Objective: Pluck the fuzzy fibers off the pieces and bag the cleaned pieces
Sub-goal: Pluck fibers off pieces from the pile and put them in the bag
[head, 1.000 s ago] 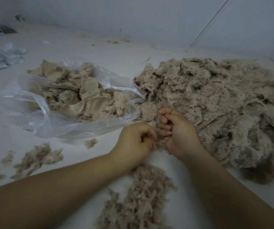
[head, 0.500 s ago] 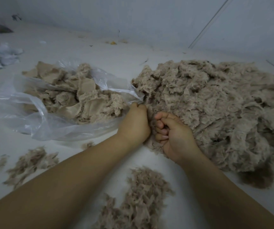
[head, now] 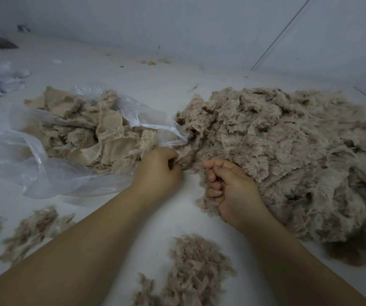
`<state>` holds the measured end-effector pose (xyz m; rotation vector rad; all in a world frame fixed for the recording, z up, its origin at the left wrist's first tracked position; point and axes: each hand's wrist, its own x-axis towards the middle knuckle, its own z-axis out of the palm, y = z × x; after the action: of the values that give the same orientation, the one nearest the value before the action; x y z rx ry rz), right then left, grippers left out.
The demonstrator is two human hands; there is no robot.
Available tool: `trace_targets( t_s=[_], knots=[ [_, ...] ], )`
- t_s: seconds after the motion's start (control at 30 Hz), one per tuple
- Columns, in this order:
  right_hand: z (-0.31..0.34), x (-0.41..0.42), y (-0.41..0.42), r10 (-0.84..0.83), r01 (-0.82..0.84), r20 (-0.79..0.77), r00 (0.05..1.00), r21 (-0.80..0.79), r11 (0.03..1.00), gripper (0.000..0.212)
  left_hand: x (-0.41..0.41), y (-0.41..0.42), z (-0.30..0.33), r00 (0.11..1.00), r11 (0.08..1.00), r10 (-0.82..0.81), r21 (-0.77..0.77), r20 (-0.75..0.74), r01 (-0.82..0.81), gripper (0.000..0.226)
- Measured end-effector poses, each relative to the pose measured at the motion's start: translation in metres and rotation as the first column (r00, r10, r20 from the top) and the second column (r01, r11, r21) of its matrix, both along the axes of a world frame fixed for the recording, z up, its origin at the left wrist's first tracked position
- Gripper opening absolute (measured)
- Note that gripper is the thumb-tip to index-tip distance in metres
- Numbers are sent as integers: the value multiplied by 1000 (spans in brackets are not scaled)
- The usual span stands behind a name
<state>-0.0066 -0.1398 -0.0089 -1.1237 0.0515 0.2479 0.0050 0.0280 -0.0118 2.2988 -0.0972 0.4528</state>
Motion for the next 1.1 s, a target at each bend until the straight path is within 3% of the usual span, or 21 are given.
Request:
trace_targets(
  t_s=[0.1, 0.23, 0.33, 0.5, 0.6, 0.7, 0.83, 0.93, 1.0, 1.1],
  knots=[
    [-1, 1, 2, -1, 1, 27, 1000, -17, 1000, 23, -9, -16, 4, 987, 938, -133, -333, -87, 97, 23],
    [-2, 1, 3, 31, -24, 82, 996, -87, 996, 16, -14, -23, 12, 938, 726, -315, -673, -145, 140, 20],
    [-4, 0, 3, 60, -41, 128, 990, -146, 988, 22, -16, -22, 17, 920, 617, -381, -767, -94, 177, 14],
    [-6, 1, 4, -26, 37, 107, 994, -99, 994, 27, -7, -15, 14, 970, 510, -234, -857, -60, 69, 31],
    [-4, -1, 5, -13, 17, 54, 998, -78, 997, 40, -2, -10, 11, 993, 586, -78, -810, -92, -29, 33],
    [-3, -2, 3, -33, 33, -5, 999, -34, 999, 35, 2, -5, 8, 996, 582, 44, -808, -81, -91, 34],
    [-3, -1, 4, -35, 35, -13, 999, -14, 999, 34, -1, -4, 8, 997, 735, 46, -674, -60, -74, 28],
    [-4, -1, 3, -13, 13, -16, 1000, -9, 1000, 39, -5, -7, 8, 998, 958, 55, -282, -11, -56, 17],
    [-4, -1, 3, -12, 12, -12, 1000, -1, 1000, 43, -8, -6, 10, 987, 994, 58, -96, 148, -44, 15],
    [-6, -1, 3, -14, 14, 8, 1000, 8, 1000, 34, -10, -5, 14, 931, 998, 21, 54, 364, -44, 15]
  ],
)
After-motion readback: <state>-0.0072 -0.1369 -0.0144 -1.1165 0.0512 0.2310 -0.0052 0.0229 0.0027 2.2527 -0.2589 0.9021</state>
